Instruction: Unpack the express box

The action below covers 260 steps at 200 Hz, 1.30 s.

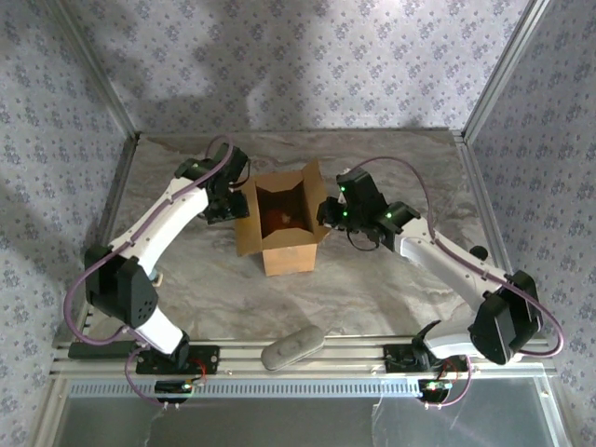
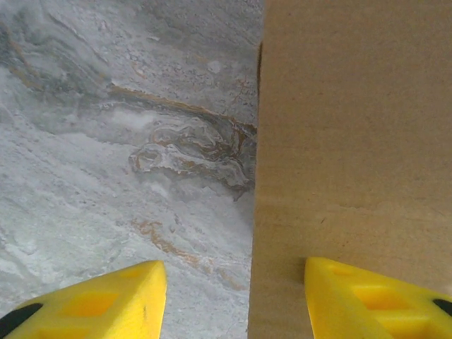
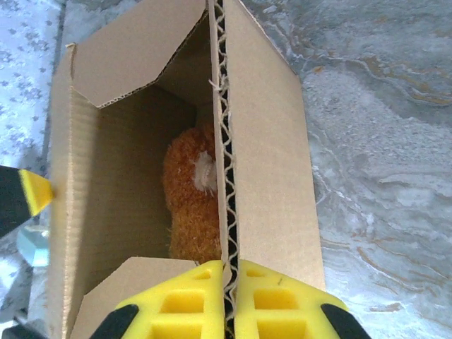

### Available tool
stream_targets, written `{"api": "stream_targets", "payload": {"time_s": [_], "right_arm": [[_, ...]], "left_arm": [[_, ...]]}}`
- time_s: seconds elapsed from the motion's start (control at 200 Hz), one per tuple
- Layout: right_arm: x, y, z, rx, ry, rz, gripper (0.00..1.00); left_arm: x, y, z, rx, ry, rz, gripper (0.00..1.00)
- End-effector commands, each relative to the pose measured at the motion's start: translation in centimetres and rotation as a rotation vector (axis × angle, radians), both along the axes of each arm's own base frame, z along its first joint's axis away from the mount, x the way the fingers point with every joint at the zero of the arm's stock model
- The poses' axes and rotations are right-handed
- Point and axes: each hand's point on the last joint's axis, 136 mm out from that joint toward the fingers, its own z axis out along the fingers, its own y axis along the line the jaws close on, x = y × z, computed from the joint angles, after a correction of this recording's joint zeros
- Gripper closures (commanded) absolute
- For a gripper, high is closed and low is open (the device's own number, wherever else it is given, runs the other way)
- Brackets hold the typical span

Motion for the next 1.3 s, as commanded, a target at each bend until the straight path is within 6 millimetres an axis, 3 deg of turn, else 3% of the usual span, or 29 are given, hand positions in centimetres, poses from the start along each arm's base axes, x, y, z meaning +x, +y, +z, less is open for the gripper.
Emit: {"api": "stream_targets", "payload": {"time_s": [0.0,0.205,0.225,0.305,0.51,0.645,0.755,0.975,1.06,1.169,1.294], "right_arm": [[0.1,-0.7,-3.4,-0.053,0.088,0.070,1.00],[2.4,-0.9,-4.7,-0.035,0.136,0.154,1.00],[3.2,-0.6,-3.7,-0.020,0.112,0.161,1.00],[4.4,-0.5,-4.1,-0.006,0.119,0.187,1.00],[7.5,0.0,-5.1,0.021,0.138,0.241,0.76],[8.8,-0.1,-3.1,0.025,0.096,0.264,0.61],[9.2,-1.2,-1.0,-0.005,0.047,0.249,0.51],[8.0,-3.6,3.2,-0.040,-0.026,0.177,0.39],[7.1,-4.3,4.5,-0.035,-0.049,0.142,0.29],[5.5,-5.6,5.7,-0.044,-0.069,0.088,0.27],[3.0,-6.0,6.2,-0.032,-0.080,0.044,0.26]], "left_arm": [[-0.8,-1.0,-0.5,-0.080,0.004,-0.007,0.48],[-2.4,-1.1,-2.1,-0.144,0.012,0.039,0.49],[-2.5,-1.1,-2.2,-0.151,0.010,0.045,0.49],[-3.1,-1.2,-2.4,-0.179,-0.001,0.064,0.50],[-4.7,-2.2,-2.9,-0.226,-0.026,0.097,0.51],[-5.6,-2.6,-2.4,-0.233,-0.033,0.101,0.51],[-6.0,-1.9,-0.6,-0.220,-0.054,0.090,0.50],[-6.7,0.8,4.0,-0.176,-0.064,0.054,0.46],[-6.2,2.0,5.3,-0.164,-0.064,0.058,0.46],[-4.3,2.9,6.7,-0.157,-0.106,0.056,0.45],[-0.6,3.1,7.7,-0.169,-0.150,0.050,0.44]]}}
